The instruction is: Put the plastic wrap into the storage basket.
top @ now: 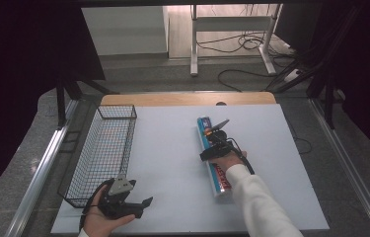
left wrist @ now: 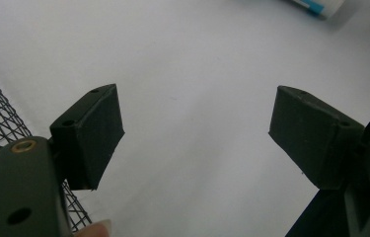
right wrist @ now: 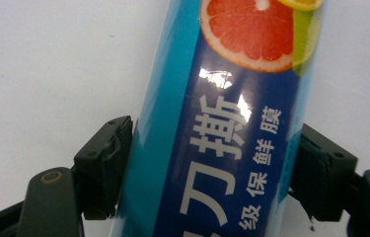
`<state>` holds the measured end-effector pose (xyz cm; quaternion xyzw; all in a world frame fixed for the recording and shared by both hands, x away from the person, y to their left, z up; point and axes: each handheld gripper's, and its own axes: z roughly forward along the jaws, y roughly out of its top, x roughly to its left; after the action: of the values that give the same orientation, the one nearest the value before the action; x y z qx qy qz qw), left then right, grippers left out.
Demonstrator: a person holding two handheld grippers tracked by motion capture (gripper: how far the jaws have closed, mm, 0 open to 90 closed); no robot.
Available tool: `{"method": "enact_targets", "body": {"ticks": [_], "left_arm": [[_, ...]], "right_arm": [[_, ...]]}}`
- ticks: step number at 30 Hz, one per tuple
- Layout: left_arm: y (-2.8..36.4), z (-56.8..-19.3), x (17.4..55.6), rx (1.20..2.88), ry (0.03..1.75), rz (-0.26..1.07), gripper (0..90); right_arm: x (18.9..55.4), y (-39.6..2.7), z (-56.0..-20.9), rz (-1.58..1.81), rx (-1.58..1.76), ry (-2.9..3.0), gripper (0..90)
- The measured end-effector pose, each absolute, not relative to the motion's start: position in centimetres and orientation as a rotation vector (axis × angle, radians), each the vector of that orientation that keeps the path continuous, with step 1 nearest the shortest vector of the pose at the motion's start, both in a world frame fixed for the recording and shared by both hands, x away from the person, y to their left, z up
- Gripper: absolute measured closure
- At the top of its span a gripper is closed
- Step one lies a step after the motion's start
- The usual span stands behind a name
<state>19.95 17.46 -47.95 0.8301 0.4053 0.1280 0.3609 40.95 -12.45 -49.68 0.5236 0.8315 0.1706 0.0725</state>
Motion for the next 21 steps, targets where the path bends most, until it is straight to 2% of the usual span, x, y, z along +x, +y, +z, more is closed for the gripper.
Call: {"method": "enact_targets", "body": {"ticks": [21], "left_arm": [[17.6,-47.9,20.0,2.134,1.049,0.331,20.6]], "right_arm": [[40.9,-13.9,-49.5,0.656,1.777,2.468,30.9]]}}
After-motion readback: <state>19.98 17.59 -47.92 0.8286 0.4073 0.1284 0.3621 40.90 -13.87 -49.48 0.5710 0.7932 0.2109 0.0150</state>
